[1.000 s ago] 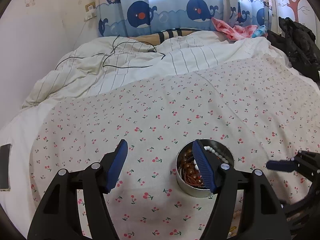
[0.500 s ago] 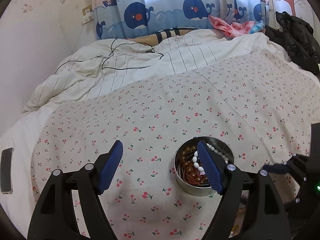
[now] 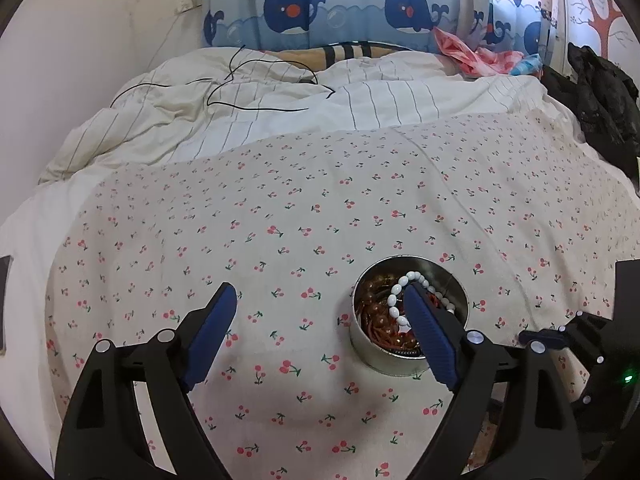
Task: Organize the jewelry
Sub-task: 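Move both open grippers from the tin to the peach bracelet and silver bangle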
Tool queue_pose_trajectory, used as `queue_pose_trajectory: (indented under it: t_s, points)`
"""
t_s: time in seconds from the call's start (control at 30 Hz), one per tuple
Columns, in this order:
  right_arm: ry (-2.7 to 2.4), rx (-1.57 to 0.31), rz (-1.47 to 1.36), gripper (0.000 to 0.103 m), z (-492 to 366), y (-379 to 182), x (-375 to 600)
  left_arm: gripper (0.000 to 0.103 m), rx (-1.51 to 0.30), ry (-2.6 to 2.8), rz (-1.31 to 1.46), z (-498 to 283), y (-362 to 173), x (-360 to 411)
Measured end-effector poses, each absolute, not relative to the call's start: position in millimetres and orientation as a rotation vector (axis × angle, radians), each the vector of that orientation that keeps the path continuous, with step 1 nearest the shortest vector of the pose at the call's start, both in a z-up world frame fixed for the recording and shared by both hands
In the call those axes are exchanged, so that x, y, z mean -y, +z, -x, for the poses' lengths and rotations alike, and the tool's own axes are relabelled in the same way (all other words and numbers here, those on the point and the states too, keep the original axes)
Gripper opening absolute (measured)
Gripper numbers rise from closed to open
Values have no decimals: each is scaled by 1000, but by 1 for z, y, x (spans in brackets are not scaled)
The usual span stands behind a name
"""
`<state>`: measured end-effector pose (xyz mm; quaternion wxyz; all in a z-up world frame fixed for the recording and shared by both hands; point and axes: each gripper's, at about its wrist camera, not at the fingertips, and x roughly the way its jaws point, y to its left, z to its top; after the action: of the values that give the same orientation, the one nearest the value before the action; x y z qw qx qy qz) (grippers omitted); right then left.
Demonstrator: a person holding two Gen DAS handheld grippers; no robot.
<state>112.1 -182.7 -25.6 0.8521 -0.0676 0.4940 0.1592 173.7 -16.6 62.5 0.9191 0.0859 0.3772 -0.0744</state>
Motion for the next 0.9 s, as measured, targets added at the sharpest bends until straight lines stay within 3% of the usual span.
queue_pose_trajectory:
  t_s: [0.27,0.47,0.77,0.9]
  points:
    - [284,-1009,-8,78,-115,-7,220,82,-915,-508,-118,-145,54,14]
    - [275,-1010,-60,81,-117,-4,230,82,-1029,-584,-186,-128,7,36]
    - [392,-1073,64,85,-109,-15,200,82,-995,-395,-496,-118,-24,46]
    - [392,-1091,126,85,-108,-20,191,82,-997,-475,-362,-121,-12,38]
